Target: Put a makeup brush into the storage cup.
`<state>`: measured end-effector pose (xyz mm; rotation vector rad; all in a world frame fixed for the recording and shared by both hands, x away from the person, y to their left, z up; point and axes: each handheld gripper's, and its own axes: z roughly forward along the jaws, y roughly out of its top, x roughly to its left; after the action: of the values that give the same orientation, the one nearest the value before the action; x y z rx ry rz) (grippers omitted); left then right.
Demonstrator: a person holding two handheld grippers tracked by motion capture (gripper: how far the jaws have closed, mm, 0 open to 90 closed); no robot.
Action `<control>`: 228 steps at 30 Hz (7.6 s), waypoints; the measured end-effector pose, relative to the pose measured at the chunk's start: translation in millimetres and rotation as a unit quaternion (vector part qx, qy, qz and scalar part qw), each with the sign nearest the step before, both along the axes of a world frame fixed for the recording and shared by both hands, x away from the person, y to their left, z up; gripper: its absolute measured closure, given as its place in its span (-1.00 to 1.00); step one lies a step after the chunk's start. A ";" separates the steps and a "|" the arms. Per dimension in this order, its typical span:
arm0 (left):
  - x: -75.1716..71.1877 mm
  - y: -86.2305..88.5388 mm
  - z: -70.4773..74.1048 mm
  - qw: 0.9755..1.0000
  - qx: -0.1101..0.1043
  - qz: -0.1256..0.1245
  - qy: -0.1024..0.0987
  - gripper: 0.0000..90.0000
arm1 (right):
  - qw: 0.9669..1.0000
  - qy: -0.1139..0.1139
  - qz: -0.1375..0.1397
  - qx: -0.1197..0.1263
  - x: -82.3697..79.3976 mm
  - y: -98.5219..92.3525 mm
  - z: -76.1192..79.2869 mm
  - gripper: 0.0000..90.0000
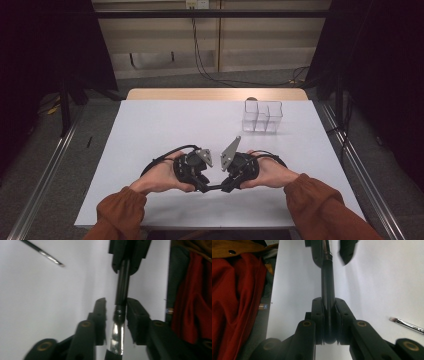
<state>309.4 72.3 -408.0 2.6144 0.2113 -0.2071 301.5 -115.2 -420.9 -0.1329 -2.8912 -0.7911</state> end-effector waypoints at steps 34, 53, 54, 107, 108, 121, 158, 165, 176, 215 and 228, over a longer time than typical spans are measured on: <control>0.5 49.6 3.0 0.977 -0.117 0.156 -0.087 -0.90 | 0.997 0.005 -0.073 0.038 5.3 -32.2 -0.3 0.78; -15.3 74.8 -1.3 0.959 -0.157 0.199 -0.129 -0.91 | 0.989 0.005 -0.132 0.065 0.6 -56.7 -11.5 0.78; -16.0 75.4 -1.7 0.957 -0.158 0.201 -0.133 -0.91 | 0.988 0.005 -0.137 0.068 0.4 -58.8 -12.9 0.78; -24.0 82.2 -13.6 0.935 -0.204 0.243 -0.160 -0.91 | 0.928 -0.050 -0.208 0.304 -17.0 -74.1 -31.0 0.78; -24.3 81.6 -14.1 0.933 -0.207 0.243 -0.165 -0.91 | 0.926 -0.055 -0.210 0.310 -17.6 -74.3 -30.3 0.78; -28.0 69.2 -19.1 0.921 -0.264 0.236 -0.160 -0.86 | 0.920 -0.062 -0.206 0.327 -18.9 -72.2 -28.3 0.78; -19.1 19.1 -22.0 0.912 -0.344 0.200 -0.102 -0.63 | 0.922 -0.070 -0.199 0.324 -18.2 -67.9 -27.7 0.78; -14.8 18.7 -19.7 0.907 -0.356 0.205 -0.090 -0.38 | 0.922 -0.068 -0.199 0.325 -17.9 -68.1 -28.5 0.78; -11.5 20.5 -17.5 0.898 -0.376 0.218 -0.065 0.11 | 0.922 -0.067 -0.197 0.328 -18.0 -68.8 -29.6 0.78; -10.4 19.4 -4.8 0.900 -0.385 0.204 -0.014 0.68 | 0.924 -0.060 -0.198 0.322 -18.1 -62.5 -36.7 0.66; -9.5 21.5 -2.7 0.900 -0.382 0.208 -0.015 0.69 | 0.923 -0.059 -0.200 0.322 -19.1 -61.7 -36.0 0.28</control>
<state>299.9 93.7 -410.7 1.7403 0.5479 -0.0727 282.4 -176.9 -456.9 -0.6229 -2.5570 -1.8238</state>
